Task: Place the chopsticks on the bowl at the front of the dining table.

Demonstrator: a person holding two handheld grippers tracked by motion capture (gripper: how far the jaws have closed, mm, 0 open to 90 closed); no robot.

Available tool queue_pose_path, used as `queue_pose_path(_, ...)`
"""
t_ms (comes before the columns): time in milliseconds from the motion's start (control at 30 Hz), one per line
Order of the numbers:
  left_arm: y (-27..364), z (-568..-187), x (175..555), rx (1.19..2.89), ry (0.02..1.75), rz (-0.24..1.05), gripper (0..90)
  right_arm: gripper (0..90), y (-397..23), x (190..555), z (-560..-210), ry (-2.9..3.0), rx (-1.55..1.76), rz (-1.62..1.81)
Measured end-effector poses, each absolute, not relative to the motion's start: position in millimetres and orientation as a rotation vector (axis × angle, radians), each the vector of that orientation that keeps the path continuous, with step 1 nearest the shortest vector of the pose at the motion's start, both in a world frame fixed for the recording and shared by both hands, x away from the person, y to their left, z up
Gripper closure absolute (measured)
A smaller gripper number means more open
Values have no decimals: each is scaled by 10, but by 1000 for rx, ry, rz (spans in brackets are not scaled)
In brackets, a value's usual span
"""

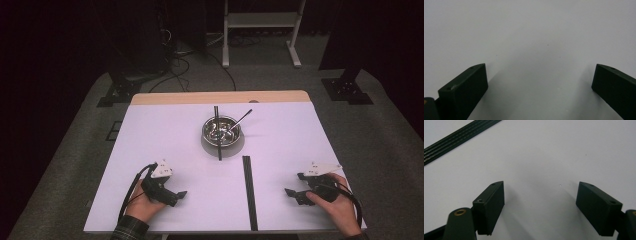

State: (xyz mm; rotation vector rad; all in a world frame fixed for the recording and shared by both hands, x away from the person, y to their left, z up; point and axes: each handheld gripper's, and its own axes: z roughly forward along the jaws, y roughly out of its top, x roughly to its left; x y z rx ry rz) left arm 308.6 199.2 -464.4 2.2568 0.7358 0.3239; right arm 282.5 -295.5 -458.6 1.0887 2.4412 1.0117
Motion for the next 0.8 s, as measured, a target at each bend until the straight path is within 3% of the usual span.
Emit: queue_pose_path(800, 1991, -4644, 3085, 2257, 736, 325, 0, 208, -2991, 2773, -4646, 2397, 1053, 1057)
